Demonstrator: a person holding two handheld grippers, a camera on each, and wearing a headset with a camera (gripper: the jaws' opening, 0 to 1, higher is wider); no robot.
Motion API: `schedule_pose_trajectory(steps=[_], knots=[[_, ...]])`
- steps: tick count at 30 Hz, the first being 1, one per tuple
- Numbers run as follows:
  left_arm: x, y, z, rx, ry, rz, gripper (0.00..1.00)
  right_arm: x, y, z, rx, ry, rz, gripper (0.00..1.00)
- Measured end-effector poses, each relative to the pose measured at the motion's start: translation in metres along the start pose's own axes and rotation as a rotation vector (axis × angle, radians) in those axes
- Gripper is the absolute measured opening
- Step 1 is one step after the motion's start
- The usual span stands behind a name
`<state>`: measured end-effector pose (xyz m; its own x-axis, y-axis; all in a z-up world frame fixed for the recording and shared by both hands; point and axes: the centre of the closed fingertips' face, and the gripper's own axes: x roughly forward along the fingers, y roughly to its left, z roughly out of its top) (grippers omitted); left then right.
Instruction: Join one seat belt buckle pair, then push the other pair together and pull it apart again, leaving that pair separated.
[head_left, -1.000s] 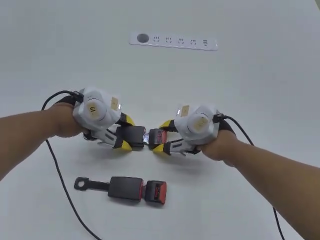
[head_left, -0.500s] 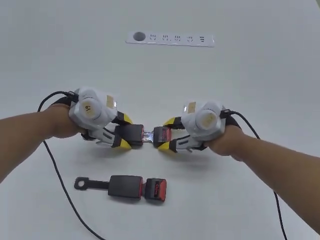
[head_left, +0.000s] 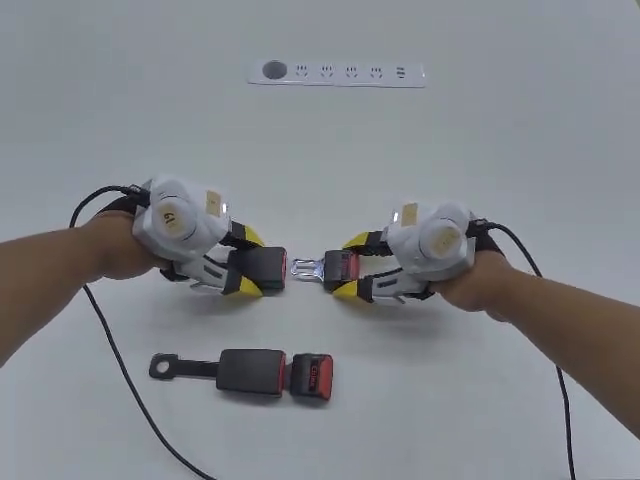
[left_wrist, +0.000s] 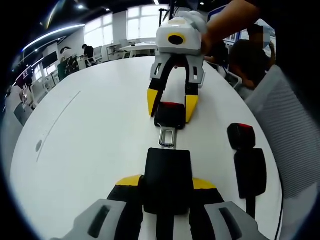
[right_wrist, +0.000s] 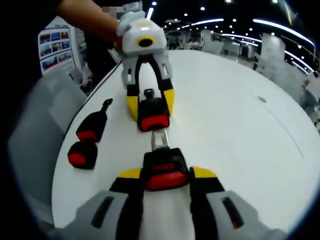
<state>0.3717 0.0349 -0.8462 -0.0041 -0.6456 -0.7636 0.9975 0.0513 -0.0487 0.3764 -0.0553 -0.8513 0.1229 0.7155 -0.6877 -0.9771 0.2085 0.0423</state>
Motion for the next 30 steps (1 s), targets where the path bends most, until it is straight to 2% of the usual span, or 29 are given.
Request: schedule_pose_trajectory(steps=[18, 30], knots=[[0.0, 0.0, -0.001, 0.001, 0.011, 0.0, 0.36, -0.03, -0.003, -0.031, -0.006, -0.008, -0.015, 0.36], [-0.001, -0.001, -0.002, 0.009, 0.024, -0.012, 0.36, -0.055, 0.0, -0.051, -0.011, 0.009, -0.019, 0.36]])
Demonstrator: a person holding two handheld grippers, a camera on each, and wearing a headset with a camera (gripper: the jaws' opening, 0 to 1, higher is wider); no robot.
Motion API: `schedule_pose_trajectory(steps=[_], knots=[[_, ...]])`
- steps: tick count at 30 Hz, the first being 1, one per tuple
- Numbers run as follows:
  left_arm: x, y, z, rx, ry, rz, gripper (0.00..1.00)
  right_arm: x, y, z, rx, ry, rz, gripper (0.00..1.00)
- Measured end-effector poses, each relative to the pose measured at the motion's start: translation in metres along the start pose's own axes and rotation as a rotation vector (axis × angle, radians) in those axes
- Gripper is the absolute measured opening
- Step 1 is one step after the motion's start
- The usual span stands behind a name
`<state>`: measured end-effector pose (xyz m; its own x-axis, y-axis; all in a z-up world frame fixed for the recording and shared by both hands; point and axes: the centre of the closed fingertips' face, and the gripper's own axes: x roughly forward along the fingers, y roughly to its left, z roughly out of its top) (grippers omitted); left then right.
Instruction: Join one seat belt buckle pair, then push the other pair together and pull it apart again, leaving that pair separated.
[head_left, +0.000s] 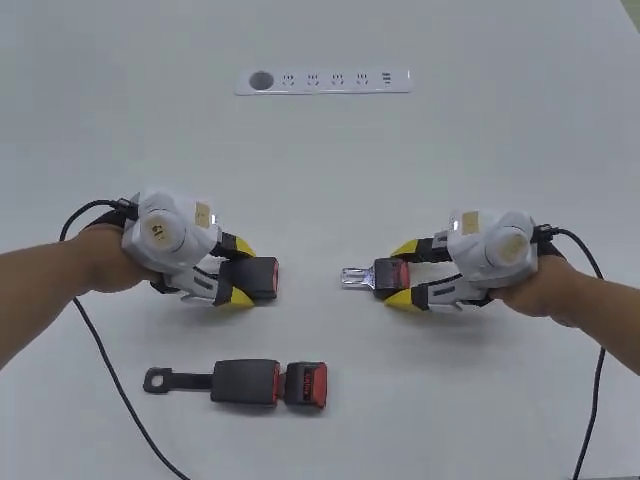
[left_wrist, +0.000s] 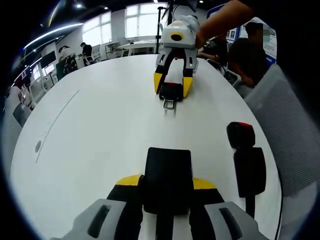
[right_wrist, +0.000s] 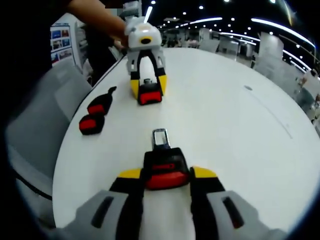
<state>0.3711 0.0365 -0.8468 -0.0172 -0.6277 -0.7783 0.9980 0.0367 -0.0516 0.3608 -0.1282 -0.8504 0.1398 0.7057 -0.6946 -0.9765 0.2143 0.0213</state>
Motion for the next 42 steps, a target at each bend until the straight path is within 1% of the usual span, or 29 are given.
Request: schedule_pose_trajectory(steps=[6, 18, 21, 23, 25, 27, 28, 29, 30, 31, 32, 34, 35, 36, 37, 38, 39, 40, 41, 42], knots=[[0.0, 0.0, 0.0, -0.001, -0.001, -0.001, 0.36, -0.011, 0.0, -0.011, -0.005, 0.006, -0.003, 0.37], [0.0, 0.0, 0.0, 0.008, 0.008, -0.007, 0.36, -0.028, 0.001, -0.022, 0.004, 0.017, -0.013, 0.37], [0.0, 0.0, 0.0, 0.009, 0.01, -0.006, 0.36, -0.03, -0.002, -0.024, 0.001, 0.019, -0.021, 0.37], [0.0, -0.001, 0.0, 0.009, 0.012, -0.006, 0.36, -0.029, -0.002, -0.023, 0.012, 0.015, -0.025, 0.37], [0.0, -0.001, 0.0, 0.011, 0.017, -0.007, 0.36, -0.028, -0.002, -0.022, 0.006, 0.023, -0.029, 0.38], [0.0, -0.001, 0.001, 0.018, 0.031, -0.008, 0.36, -0.027, -0.003, -0.02, 0.004, 0.038, -0.034, 0.41], [0.0, -0.001, 0.001, 0.001, 0.042, -0.004, 0.36, -0.027, -0.003, -0.021, 0.01, 0.041, -0.044, 0.44], [-0.001, 0.0, 0.0, -0.068, 0.055, 0.014, 0.37, -0.028, -0.006, -0.021, 0.02, 0.048, -0.066, 0.48], [-0.003, 0.003, 0.0, -0.084, 0.067, 0.03, 0.37, -0.031, -0.009, -0.021, 0.041, 0.039, -0.104, 0.5], [-0.005, 0.004, 0.0, -0.093, 0.08, 0.038, 0.38, -0.032, -0.01, -0.022, 0.05, 0.036, -0.112, 0.55], [-0.007, 0.005, -0.002, -0.13, 0.078, 0.049, 0.41, -0.033, -0.011, -0.021, 0.095, 0.005, -0.132, 0.58], [-0.012, 0.007, 0.005, -0.149, 0.027, 0.071, 0.54, -0.035, -0.013, -0.022, 0.133, -0.008, -0.16, 0.65], [-0.016, 0.009, 0.008, -0.142, 0.018, 0.093, 0.6, -0.037, -0.018, -0.023, 0.144, -0.008, -0.201, 0.68], [-0.019, 0.009, 0.009, -0.143, 0.018, 0.112, 0.67, -0.038, -0.019, -0.022, 0.157, -0.016, -0.222, 0.71], [-0.024, 0.011, 0.009, -0.118, 0.017, 0.135, 0.72, -0.04, -0.019, -0.018, 0.188, -0.035, -0.248, 0.75], [-0.027, 0.013, 0.011, -0.105, 0.004, 0.158, 0.77, -0.041, -0.02, -0.016, 0.205, -0.049, -0.265, 0.79], [-0.03, 0.013, 0.014, -0.117, -0.028, 0.181, 0.8, -0.04, -0.025, -0.018, 0.223, -0.055, -0.299, 0.82], [-0.032, 0.012, 0.015, -0.143, -0.04, 0.191, 0.83, -0.041, -0.027, -0.017, 0.234, -0.062, -0.324, 0.85], [-0.034, 0.011, 0.014, -0.158, -0.044, 0.204, 0.86, -0.042, -0.025, -0.014, 0.242, -0.068, -0.344, 0.88], [-0.039, 0.01, 0.013, -0.165, -0.044, 0.234, 0.87, -0.044, -0.023, -0.011, 0.261, -0.081, -0.37, 0.9]])
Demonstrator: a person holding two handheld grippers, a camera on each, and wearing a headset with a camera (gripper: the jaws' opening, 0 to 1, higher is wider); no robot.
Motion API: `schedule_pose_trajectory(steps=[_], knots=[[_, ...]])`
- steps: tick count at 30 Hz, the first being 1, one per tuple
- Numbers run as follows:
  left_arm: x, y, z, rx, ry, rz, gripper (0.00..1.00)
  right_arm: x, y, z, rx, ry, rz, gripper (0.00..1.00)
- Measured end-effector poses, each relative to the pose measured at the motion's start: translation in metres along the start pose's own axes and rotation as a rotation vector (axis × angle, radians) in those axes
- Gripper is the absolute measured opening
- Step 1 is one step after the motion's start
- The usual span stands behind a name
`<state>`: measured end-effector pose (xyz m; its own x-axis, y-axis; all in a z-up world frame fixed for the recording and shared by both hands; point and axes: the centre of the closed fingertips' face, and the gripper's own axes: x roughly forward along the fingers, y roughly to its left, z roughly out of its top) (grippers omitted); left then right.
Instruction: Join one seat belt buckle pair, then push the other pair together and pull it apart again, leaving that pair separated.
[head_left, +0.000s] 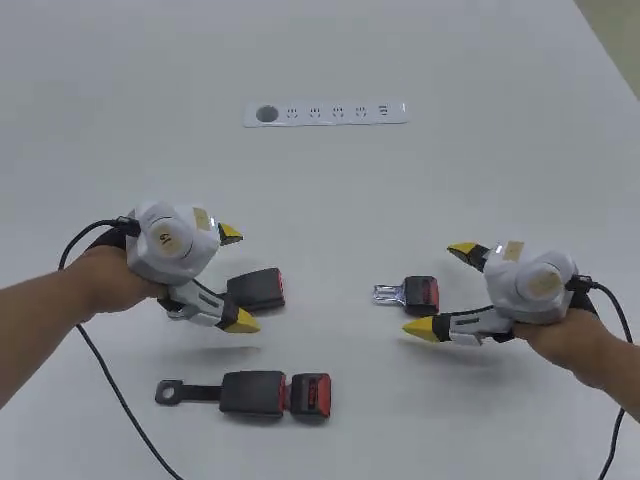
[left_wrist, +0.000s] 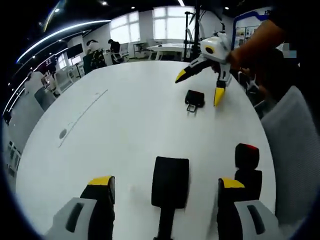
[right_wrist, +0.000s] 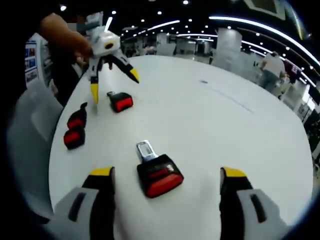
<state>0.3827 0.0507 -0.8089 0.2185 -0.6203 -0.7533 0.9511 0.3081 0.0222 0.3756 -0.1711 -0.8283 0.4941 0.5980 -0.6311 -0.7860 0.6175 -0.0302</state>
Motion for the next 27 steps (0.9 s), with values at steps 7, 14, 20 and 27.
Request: schedule_pose_trajectory(steps=[7, 14, 20, 27], knots=[[-0.035, 0.003, 0.0, -0.169, -0.142, 0.146, 0.97, -0.008, 0.027, 0.013, -0.006, -0.026, -0.059, 0.95], [-0.067, -0.012, -0.016, -0.236, -0.2, 0.211, 1.0, -0.019, 0.044, 0.026, -0.022, -0.057, -0.097, 0.97], [-0.087, -0.027, -0.027, -0.266, -0.225, 0.242, 1.0, -0.031, 0.057, 0.04, -0.045, -0.088, -0.115, 0.97], [-0.102, -0.048, -0.038, -0.284, -0.251, 0.232, 0.99, -0.037, 0.076, 0.045, -0.051, -0.106, -0.116, 0.96]])
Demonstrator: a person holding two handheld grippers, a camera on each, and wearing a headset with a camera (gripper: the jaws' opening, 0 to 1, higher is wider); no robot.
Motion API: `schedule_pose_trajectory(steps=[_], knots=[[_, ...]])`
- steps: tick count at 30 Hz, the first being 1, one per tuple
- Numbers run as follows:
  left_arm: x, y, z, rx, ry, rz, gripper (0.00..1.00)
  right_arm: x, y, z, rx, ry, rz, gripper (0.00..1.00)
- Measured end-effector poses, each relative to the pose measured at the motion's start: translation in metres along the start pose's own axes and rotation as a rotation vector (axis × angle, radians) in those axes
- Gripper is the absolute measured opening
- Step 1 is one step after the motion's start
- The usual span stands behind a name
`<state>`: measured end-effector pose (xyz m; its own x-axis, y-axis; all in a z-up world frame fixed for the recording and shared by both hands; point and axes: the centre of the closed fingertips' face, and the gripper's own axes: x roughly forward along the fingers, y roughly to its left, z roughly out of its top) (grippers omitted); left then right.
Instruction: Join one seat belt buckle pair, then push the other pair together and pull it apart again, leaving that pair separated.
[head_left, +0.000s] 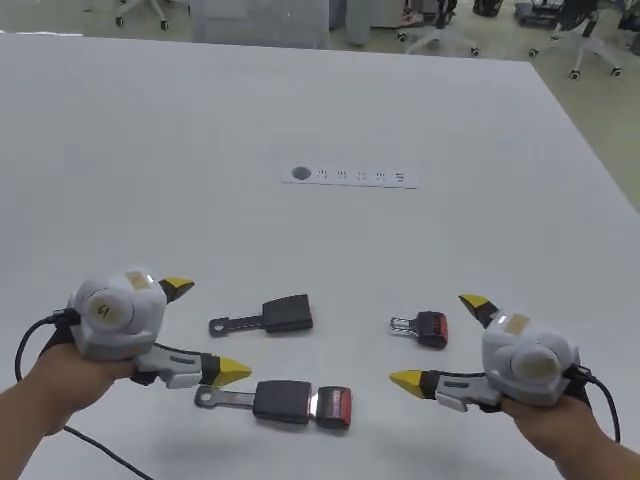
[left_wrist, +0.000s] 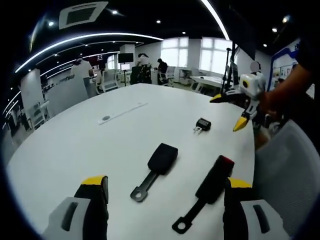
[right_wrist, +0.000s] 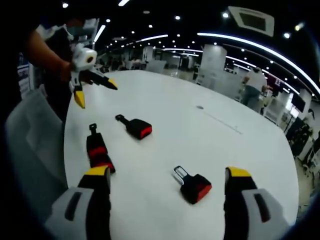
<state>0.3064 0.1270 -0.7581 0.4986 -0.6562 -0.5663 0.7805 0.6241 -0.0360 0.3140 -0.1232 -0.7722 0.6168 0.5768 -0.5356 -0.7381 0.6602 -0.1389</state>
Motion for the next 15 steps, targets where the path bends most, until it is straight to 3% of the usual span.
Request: schedule_pose_trajectory(steps=[3, 7, 12, 15], knots=[[-0.009, -0.003, -0.003, 0.012, -0.013, -0.002, 0.96, -0.003, 0.007, 0.001, 0.008, -0.011, 0.003, 0.96], [-0.02, -0.009, -0.007, -0.028, -0.032, -0.001, 0.95, -0.009, 0.019, -0.003, -0.002, -0.003, 0.015, 0.95], [-0.033, -0.027, -0.019, -0.023, -0.032, 0.0, 0.96, -0.02, 0.025, -0.002, 0.005, -0.024, 0.008, 0.95], [-0.038, -0.025, -0.017, -0.049, -0.058, 0.015, 0.96, -0.024, 0.028, -0.006, 0.036, -0.023, 0.01, 0.96]])
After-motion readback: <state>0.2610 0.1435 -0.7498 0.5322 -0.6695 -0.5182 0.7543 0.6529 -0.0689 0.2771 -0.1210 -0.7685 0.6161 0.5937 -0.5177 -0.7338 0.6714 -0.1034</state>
